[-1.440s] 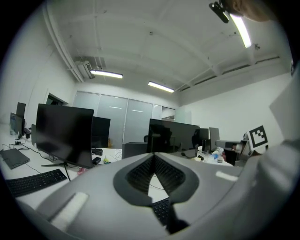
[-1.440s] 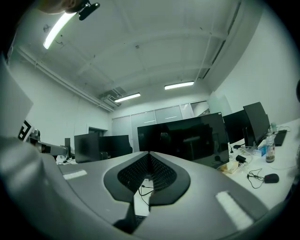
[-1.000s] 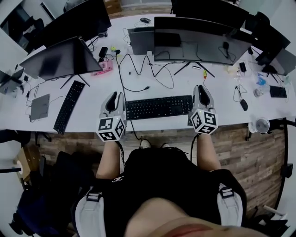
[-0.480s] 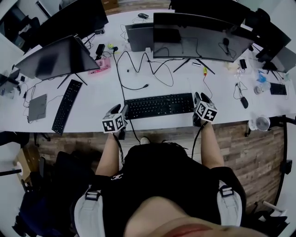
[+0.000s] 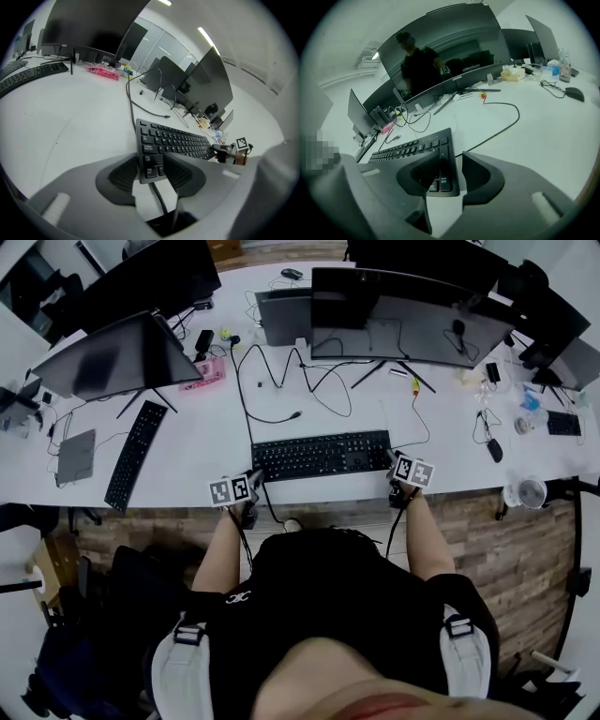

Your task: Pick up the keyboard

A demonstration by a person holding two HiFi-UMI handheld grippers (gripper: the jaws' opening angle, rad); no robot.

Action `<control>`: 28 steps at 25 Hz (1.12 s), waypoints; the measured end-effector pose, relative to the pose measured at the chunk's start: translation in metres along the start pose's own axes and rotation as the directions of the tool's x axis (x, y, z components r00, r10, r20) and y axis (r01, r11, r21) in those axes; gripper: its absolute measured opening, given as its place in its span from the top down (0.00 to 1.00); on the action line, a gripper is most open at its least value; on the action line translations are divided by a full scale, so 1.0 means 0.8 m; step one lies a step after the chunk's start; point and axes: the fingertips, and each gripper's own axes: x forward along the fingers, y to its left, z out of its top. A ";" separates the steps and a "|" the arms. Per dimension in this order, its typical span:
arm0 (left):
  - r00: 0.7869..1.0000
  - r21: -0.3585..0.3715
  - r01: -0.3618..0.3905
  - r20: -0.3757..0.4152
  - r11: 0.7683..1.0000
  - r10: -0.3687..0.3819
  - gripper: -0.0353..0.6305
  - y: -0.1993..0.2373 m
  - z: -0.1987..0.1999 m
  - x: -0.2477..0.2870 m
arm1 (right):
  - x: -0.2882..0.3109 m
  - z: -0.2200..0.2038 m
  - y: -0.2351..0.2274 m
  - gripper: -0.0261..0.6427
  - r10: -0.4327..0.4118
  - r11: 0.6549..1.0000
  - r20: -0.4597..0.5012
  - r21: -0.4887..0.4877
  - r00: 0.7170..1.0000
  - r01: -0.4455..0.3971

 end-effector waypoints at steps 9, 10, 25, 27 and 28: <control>0.987 -0.013 0.074 -0.144 0.997 -0.075 0.66 0.003 -0.005 0.022 | 0.031 0.003 0.002 0.79 0.094 0.994 -0.078 0.069 0.992 -0.089; 0.987 -0.008 0.070 -0.144 0.998 -0.070 0.66 0.004 -0.004 0.020 | 0.031 0.003 0.004 0.80 0.100 0.994 -0.091 0.058 0.991 -0.095; 0.967 0.224 0.100 0.209 0.969 -0.148 0.65 -0.059 0.152 -0.070 | -0.075 0.149 0.090 0.83 0.296 0.955 0.264 -0.104 0.918 -0.278; 0.940 0.278 0.104 0.285 0.955 -0.185 0.65 -0.082 0.187 -0.091 | -0.109 0.189 0.109 0.83 0.326 0.945 0.349 -0.157 0.878 -0.289; 0.925 0.304 0.105 0.320 0.947 -0.205 0.65 -0.094 0.204 -0.103 | -0.127 0.209 0.118 0.83 0.342 0.939 0.389 -0.183 0.855 -0.293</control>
